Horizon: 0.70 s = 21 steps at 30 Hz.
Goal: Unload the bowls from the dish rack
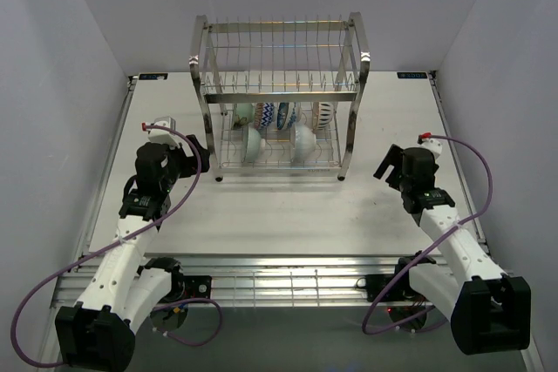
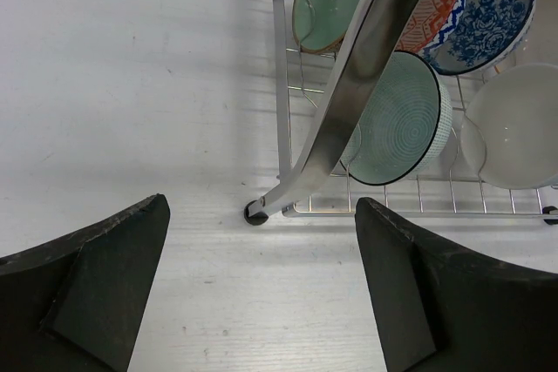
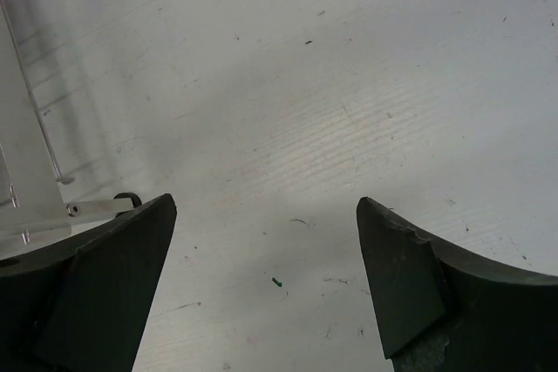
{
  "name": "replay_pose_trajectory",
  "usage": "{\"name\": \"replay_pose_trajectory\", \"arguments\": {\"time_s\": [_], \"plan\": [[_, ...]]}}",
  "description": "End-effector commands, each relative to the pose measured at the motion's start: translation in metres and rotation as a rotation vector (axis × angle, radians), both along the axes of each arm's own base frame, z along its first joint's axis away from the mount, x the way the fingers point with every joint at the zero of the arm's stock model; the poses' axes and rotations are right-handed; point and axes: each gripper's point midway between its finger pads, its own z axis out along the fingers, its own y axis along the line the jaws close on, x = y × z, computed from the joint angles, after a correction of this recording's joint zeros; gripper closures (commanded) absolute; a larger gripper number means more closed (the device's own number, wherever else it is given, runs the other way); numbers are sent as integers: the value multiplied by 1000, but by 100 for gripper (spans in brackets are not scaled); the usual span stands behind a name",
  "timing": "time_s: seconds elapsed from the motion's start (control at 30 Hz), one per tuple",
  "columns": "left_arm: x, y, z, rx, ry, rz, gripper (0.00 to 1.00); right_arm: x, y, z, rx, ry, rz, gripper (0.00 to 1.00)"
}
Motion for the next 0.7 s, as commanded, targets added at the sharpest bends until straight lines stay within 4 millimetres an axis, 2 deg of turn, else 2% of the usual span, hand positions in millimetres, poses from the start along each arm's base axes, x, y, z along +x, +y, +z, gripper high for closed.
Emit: {"name": "replay_pose_trajectory", "arguments": {"time_s": [0.0, 0.1, 0.13, 0.33, 0.5, 0.6, 0.67], "plan": [[4, 1, 20, -11, -49, 11, 2, 12, 5, 31, 20, -97, 13, 10], [5, 1, 23, -14, -60, 12, 2, 10, 8, 33, 10, -134, 52, 10], [4, 1, 25, -12, -63, 11, 2, 7, 9, 27, 8, -132, 62, 10], [0, 1, 33, -22, -100, 11, 2, 6, 17, 31, 13, -174, 129, 10], [-5, -4, 42, -45, -131, -9, 2, 6, 20, 30, 17, -168, 147, 10], [-10, -12, 58, -91, -156, -36, 2, 7, 20, 29, 15, -160, 146, 10], [-17, -19, 59, -125, -125, -67, 2, 7, 20, 26, 16, -148, 148, 10]]}}
